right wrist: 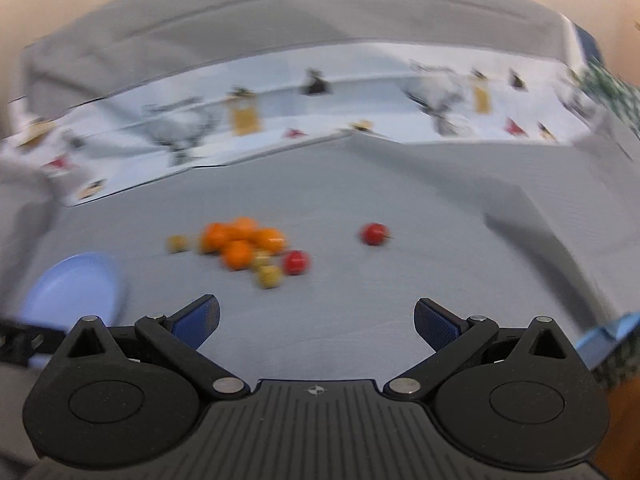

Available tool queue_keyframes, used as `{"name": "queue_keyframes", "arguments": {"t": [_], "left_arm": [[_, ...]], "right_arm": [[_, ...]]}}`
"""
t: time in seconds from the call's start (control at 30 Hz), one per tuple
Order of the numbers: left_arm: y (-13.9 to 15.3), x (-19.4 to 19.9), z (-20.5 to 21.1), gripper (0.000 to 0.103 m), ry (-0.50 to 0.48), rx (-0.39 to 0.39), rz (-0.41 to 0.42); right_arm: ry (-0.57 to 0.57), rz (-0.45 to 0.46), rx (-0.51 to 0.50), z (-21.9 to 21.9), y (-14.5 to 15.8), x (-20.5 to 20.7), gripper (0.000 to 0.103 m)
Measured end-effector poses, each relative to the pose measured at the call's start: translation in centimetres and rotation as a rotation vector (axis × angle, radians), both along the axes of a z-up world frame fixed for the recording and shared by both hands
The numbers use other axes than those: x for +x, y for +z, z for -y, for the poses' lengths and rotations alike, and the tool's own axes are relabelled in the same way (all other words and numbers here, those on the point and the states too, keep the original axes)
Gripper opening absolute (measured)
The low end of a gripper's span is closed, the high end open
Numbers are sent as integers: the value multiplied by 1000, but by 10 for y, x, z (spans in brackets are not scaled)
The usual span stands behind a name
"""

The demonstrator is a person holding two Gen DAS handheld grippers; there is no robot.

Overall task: Organize fruits
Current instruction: 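Grasp a red cherry tomato with the right tool while the left tool grasps an orange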

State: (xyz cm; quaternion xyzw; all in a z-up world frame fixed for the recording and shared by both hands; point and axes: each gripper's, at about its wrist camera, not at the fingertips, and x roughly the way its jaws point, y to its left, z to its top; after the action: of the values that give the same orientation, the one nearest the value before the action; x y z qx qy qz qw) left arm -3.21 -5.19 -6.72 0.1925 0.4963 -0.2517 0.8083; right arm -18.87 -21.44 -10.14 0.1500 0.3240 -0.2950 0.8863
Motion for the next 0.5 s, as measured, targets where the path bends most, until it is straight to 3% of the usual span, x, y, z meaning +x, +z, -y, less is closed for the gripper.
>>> {"name": "queue_keyframes", "arguments": {"t": [0.27, 0.5], "left_arm": [[-39, 69, 78, 103, 14, -9, 5], [-81, 116, 143, 103, -222, 108, 73]], "right_arm": [[-144, -27, 8, 83, -71, 57, 103], [-127, -46, 77, 129, -120, 111, 103]]}}
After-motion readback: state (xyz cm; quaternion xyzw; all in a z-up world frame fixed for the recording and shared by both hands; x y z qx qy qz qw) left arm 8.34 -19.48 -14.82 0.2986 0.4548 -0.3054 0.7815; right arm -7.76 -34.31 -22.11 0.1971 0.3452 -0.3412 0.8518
